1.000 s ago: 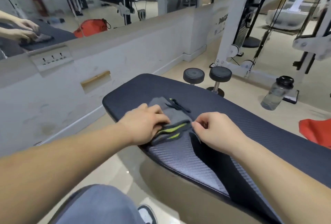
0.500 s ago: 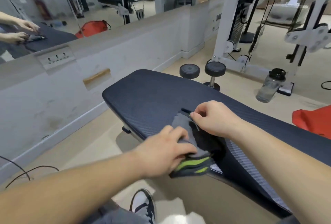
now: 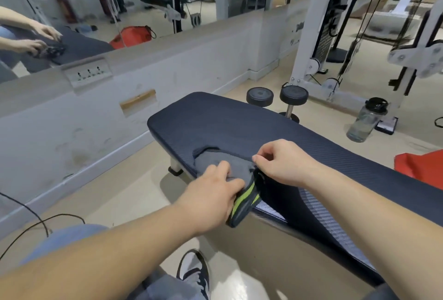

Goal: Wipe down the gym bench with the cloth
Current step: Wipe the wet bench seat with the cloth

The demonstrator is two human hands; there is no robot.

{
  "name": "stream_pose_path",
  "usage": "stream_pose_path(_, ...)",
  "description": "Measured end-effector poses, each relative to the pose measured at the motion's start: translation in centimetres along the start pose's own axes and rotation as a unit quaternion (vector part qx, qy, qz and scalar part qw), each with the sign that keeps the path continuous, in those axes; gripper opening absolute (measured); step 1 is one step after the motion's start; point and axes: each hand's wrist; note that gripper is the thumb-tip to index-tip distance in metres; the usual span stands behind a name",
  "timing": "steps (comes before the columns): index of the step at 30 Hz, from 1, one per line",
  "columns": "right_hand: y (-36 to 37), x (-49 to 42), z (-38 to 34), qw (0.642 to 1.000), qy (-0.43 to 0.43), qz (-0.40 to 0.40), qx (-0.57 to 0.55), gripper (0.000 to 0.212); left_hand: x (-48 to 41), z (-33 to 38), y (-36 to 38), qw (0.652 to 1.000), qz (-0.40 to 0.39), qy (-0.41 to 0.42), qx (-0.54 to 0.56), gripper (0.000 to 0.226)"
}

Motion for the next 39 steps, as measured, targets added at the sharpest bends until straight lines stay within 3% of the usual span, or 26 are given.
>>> stream_pose_path(2, 0.1, 0.0, 0.0, 1.0, 0.002, 0.007, 0.0, 0.027, -1.1, -2.6, -0.5, 0.999, -0.013, 0.024, -0.032, 0.04)
stream_pose_path(5, 0.2, 0.1, -0.1, 1.0, -0.007, 0.015, 0.007, 0.019, -2.9, -5.6, -0.9, 0.991, 0.009, -0.129, -0.031, 0.032)
stream_pose_path(7, 0.3, 0.0, -0.1, 1.0, -0.016, 0.02, 0.015, 0.016, -3.6, -4.3, -0.8, 0.983, 0.02, -0.181, -0.03, 0.03)
stream_pose_path(13, 1.0, -0.5, -1.1, 0.99, -0.075, 0.019, 0.116, 0.02, -2.2, -0.4, -1.3, 0.998, -0.054, 0.02, 0.022, 0.033)
stream_pose_path(16, 1.1, -0.5, -1.4, 0.989, -0.064, -0.012, 0.129, 0.02, -2.1, -1.8, -2.8, 0.988, -0.148, 0.01, 0.052, 0.075)
stream_pose_path(18, 1.0, -0.7, -1.1, 0.992, -0.056, -0.04, 0.109, 0.018, -1.7, -1.3, -3.0, 0.983, -0.176, 0.016, -0.04, 0.094)
stream_pose_path(20, 0.6, -0.7, -0.9, 0.993, -0.053, -0.054, 0.085, 0.017, -1.5, 0.1, -2.5, 0.979, -0.147, 0.018, -0.14, 0.083)
stream_pose_path(22, -0.1, -0.6, -0.7, 0.995, -0.055, -0.06, 0.066, 0.015, -1.7, 1.0, -2.3, 0.985, -0.105, 0.012, -0.14, 0.062)
stream_pose_path(25, -0.4, -0.5, -0.4, 0.997, -0.056, -0.055, 0.022, 0.014, -1.9, 0.8, -2.7, 0.993, -0.083, 0.001, 0.083, 0.038)
stream_pose_path(27, -0.3, -0.6, -0.1, 0.999, -0.049, -0.011, -0.008, 0.018, -1.8, 0.3, -3.1, 0.96, -0.052, -0.036, 0.271, 0.021)
stream_pose_path(30, -0.7, -0.6, 0.1, 0.995, -0.028, 0.095, -0.021, 0.03, -2.0, -1.3, -4.9, 0.887, 0.049, -0.138, 0.437, 0.021)
stream_pose_path(32, -1.1, -0.4, -0.1, 0.989, -0.019, 0.131, -0.067, 0.033, -2.3, -2.6, -6.6, 0.788, 0.103, -0.202, 0.572, 0.023)
stream_pose_path(34, -0.8, -0.4, -1.1, 0.986, -0.015, 0.119, -0.119, 0.033, -2.7, -3.6, -7.7, 0.681, 0.137, -0.241, 0.678, 0.021)
stream_pose_path(35, -0.3, -0.5, -1.7, 0.983, -0.015, 0.099, -0.156, 0.03, -2.9, -3.9, -7.9, 0.648, 0.149, -0.247, 0.705, 0.021)
stream_pose_path(36, 0.3, -0.8, -2.4, 0.976, -0.013, 0.076, -0.203, 0.026, -3.1, -3.9, -8.0, 0.634, 0.155, -0.242, 0.718, 0.024)
stream_pose_path(39, 1.3, -1.5, -4.3, 0.939, 0.008, -0.002, -0.344, 0.021, -3.1, -2.2, -9.0, 0.642, 0.136, -0.18, 0.732, 0.031)
Point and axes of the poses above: each hand's wrist, its own x-axis away from the middle knuckle, its own y-axis out of the palm, z = x × y, and after that the axes turned 10 degrees about -z, right-handed
